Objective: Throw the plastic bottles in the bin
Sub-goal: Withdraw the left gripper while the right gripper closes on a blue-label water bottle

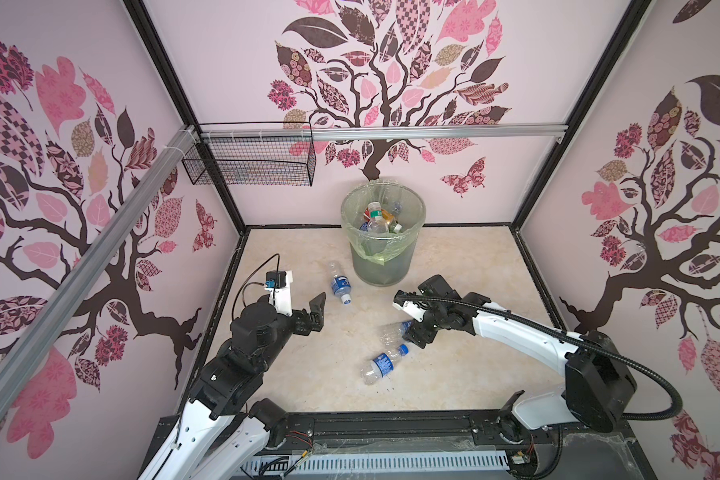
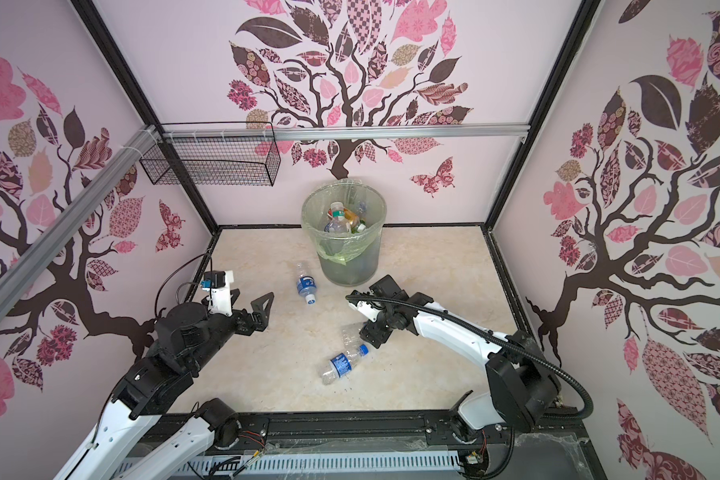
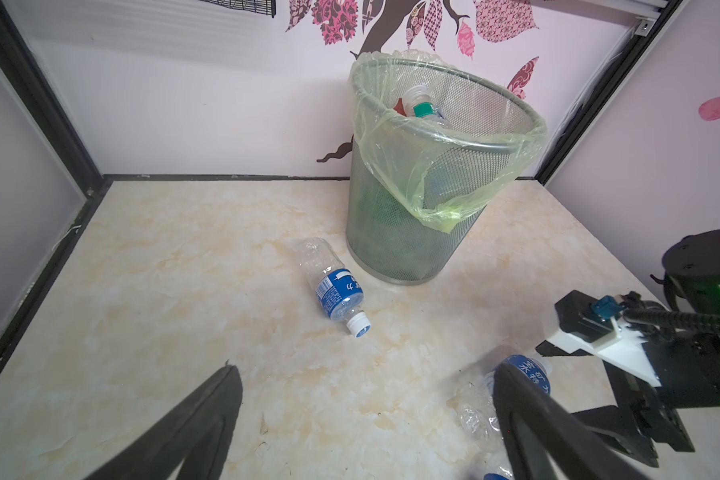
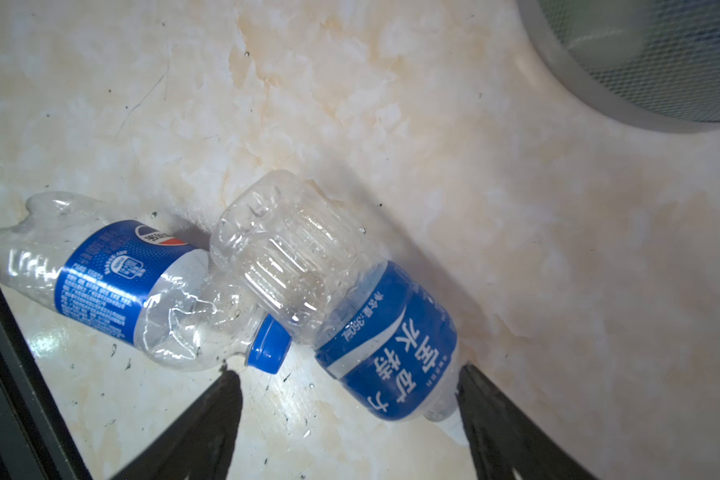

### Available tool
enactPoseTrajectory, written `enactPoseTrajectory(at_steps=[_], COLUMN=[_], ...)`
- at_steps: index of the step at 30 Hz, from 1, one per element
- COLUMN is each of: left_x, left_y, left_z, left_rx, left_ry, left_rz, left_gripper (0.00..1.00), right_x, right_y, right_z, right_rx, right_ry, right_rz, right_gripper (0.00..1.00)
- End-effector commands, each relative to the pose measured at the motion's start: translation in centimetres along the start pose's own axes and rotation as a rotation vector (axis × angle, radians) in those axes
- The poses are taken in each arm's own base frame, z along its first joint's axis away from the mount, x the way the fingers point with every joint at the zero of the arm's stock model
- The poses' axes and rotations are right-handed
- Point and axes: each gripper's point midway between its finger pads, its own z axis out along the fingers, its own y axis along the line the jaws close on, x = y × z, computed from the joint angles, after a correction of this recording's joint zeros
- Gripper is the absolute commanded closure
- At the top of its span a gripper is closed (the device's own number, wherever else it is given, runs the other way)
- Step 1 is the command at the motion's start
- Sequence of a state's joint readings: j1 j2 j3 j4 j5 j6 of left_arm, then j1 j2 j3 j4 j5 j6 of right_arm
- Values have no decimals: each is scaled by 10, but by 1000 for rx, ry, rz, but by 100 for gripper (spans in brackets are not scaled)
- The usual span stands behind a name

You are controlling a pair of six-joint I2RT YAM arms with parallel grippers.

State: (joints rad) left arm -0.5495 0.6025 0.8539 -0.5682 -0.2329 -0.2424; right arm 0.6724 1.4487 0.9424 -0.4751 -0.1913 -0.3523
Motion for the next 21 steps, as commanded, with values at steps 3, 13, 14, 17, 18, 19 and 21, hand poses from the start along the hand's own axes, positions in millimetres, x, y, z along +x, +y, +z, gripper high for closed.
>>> enactPoseTrajectory(at_steps=[3,13,14,17,18,19,21], left_x=[4,4,4,5,6,6,7], left_y=[-3,-4,-4,-5,-6,-7,-7], left_z=[5,4,4,6,7,7,8], left_rx=[19,28,29,32,34,37,38], left_ry=[1,-1,-2,6,9,12,15], left_rz=[-12,-11,-11,-10,-11,-10,-8], left_gripper=[2,2,2,2,2,2,2], right_x=[3,-10,-9,-8,-7,-8,-8], right_y=[10,6,4,-1,-2,-5,-8], right_z=[14,39,41,44,45,46,47], right_rx=[-46,-46,-35,-11,-2,11,31], right_ry=[36,-27,-27,-26,-26,-29,-33], right_rz=[-24,-18,-17,-15,-12,-9,-4], right_gripper=[16,18,18,18,17,17,17])
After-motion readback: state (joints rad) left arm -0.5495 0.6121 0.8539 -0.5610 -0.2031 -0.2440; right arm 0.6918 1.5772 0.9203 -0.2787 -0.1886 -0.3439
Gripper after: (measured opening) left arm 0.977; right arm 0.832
